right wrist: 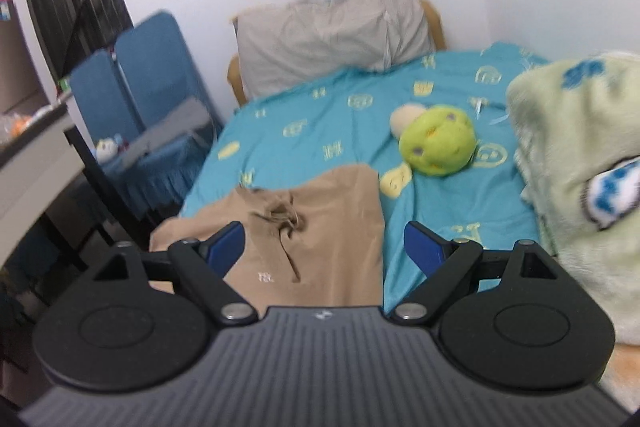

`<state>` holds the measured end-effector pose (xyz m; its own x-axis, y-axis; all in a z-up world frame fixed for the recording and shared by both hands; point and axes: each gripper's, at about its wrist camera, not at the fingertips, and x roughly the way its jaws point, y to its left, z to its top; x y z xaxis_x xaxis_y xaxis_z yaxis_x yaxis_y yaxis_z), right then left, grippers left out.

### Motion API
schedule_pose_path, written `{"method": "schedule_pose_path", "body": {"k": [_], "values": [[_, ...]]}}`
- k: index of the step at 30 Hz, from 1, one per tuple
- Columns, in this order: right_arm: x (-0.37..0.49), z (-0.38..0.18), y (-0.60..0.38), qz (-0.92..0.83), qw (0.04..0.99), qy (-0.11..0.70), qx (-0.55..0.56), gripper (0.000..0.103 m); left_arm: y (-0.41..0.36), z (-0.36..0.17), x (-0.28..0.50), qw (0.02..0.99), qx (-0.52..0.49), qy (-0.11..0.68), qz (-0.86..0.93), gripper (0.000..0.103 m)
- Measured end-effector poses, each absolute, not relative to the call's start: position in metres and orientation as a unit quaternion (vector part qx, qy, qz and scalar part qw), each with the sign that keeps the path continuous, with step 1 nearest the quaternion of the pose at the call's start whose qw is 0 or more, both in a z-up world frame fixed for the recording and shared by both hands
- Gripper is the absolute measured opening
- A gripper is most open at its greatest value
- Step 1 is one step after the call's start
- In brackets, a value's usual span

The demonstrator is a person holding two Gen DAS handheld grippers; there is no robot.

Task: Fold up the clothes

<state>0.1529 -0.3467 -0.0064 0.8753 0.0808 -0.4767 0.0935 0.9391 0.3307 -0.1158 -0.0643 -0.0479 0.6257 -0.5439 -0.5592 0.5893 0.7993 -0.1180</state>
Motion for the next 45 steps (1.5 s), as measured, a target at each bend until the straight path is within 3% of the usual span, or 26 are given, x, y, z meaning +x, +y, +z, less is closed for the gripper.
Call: {"method": "schedule_pose_path", "body": {"k": [8,17,27,36,45], "values": [[0.122,-0.004,-0.328,0.028,0.950,0.245,0.193,0.088,-0.048,-0.035,-0.095,0.927,0.032,0.292,-0.233,0.103],[0.123,-0.031,-0.296,0.076,0.949,0.233,0.198,0.088,-0.051,0.006,0.027,0.961,-0.009,0.229,-0.157,0.103],[0.223,-0.095,-0.264,0.097,0.947,0.245,0.186,0.087,-0.013,-0.089,0.113,0.953,-0.049,0.281,-0.104,0.103],[0.321,-0.161,-0.252,0.115,0.927,0.314,0.172,0.088,-0.009,-0.141,0.154,0.943,-0.048,0.315,-0.093,0.103],[0.313,-0.149,-0.217,0.243,0.917,0.281,0.146,0.090,-0.013,-0.149,0.160,0.946,-0.031,0.313,-0.080,0.103]]}}
